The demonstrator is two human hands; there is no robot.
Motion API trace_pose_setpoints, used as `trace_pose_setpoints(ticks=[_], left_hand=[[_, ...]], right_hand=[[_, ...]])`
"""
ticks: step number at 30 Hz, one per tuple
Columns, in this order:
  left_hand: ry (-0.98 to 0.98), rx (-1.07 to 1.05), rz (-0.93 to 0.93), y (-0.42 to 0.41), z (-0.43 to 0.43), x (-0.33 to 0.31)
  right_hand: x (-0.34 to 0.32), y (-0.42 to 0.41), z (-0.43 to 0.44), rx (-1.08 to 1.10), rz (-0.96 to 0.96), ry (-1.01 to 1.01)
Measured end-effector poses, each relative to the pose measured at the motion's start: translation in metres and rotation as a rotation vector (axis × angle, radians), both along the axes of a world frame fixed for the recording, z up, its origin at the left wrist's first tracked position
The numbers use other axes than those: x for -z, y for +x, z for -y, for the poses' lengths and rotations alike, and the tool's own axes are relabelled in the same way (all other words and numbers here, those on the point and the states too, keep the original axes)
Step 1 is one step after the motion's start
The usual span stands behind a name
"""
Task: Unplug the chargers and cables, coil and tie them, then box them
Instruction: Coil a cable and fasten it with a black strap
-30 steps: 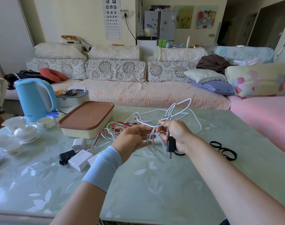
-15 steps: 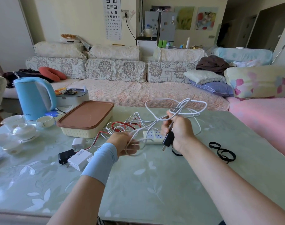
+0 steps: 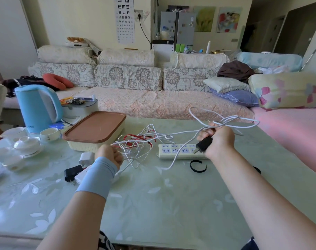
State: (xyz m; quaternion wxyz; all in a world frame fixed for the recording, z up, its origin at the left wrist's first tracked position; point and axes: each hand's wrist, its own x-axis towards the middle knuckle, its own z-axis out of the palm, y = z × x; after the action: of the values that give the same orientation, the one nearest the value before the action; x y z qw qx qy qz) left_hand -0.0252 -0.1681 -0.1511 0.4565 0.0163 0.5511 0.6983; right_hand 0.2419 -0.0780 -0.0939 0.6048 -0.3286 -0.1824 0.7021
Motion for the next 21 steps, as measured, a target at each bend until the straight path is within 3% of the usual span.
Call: trace_pose_setpoints(ticks=[1,2,4,6,9,10,11,13,15,19,21], left_hand=[[-0.145,0.007,-0.171,-0.006,0.0,0.002],[-0.33,0.103,-0.481,-0.004,0.004,-0.001],[-0.576,0.401,-0.9,0.002,0.009,-0.006],[-0.677,0.63,-1.01,0.023,0.016,-0.011],[-0.632,0.652,-1.185,0.043,0.013,-0.01],[-0.547,0.574,-1.187,0.051,0.012,-0.012],[-0.35,0.472,-1.064,0.059,0.009,-0.016],[0.099,0.394,-0.611,0.074,0.007,-0.024],[0.318,0.47,-0.287,0.085,0.008,-0.028],[0.341,0.722,-0.426,0.094,0.008,-0.017],[0.374,0.767,-0.302,0.099,0.008,-0.012]], right_hand=[[0.0,0.004,-0.004,0.02,-0.013,-0.015],[-0.001,0.007,-0.006,0.02,-0.004,-0.023],[0.0,0.007,-0.005,-0.048,0.093,-0.008],[0.002,-0.001,0.0,-0.145,0.242,0.047],[0.004,-0.016,0.009,-0.252,0.432,0.124],[0.005,-0.02,0.011,-0.278,0.463,0.132],[0.005,-0.023,0.013,-0.304,0.482,0.133],[0.006,-0.027,0.017,-0.354,0.513,0.139],[0.007,-0.028,0.02,-0.393,0.58,0.168],[0.004,-0.027,0.025,-0.43,0.552,0.188],[0.001,-0.027,0.026,-0.436,0.508,0.2]])
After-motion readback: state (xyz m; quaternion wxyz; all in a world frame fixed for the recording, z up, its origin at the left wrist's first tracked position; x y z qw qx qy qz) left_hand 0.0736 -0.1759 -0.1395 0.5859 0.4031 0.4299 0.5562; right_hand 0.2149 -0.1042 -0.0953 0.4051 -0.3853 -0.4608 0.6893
